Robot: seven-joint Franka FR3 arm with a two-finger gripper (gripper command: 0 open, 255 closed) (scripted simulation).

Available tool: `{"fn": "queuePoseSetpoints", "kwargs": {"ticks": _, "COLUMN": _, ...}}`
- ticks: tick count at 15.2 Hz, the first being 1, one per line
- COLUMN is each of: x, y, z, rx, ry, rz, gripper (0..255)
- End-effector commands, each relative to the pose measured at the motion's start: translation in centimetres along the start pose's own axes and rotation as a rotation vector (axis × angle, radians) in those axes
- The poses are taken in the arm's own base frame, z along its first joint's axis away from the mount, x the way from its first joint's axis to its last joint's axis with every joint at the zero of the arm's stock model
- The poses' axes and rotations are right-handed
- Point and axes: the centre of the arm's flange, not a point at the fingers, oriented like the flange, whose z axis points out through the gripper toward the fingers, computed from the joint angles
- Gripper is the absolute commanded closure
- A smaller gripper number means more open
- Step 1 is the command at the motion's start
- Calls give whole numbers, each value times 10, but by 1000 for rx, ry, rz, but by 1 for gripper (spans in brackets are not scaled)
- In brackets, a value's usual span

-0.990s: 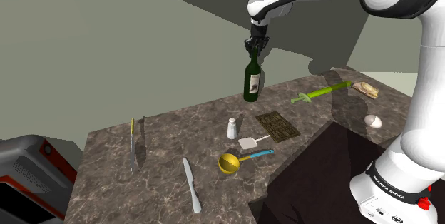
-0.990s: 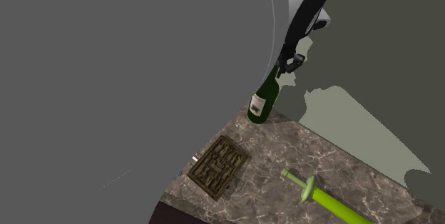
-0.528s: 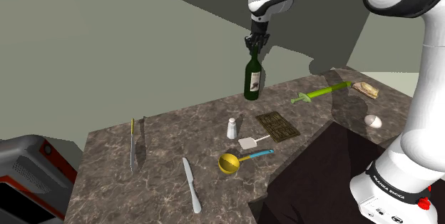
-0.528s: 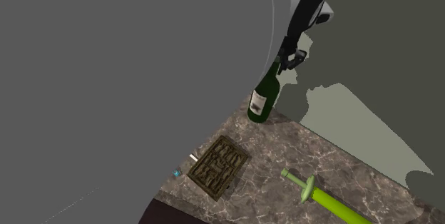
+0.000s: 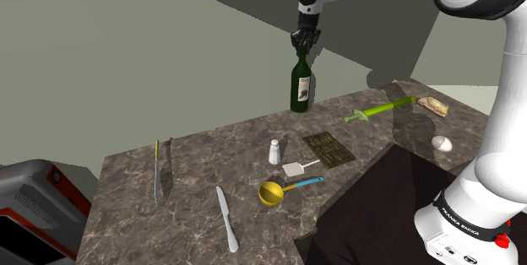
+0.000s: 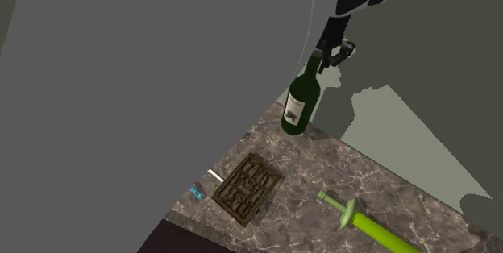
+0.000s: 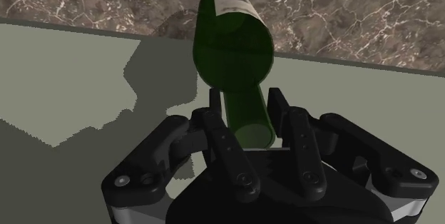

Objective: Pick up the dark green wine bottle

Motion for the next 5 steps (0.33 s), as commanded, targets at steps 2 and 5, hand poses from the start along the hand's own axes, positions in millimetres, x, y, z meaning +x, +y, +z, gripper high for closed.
{"fn": "queuePoseSetpoints", "kwargs": {"ticks": 2, "x": 2, "y": -1, "z": -16, "rx": 0, "ry": 0, "rz": 0, "gripper": 255}}
{"fn": "queuePoseSetpoints", "kwargs": {"ticks": 5, "x": 2, "y": -1, "z": -22, "rx": 0, "ry": 0, "rz": 0, "gripper": 255}}
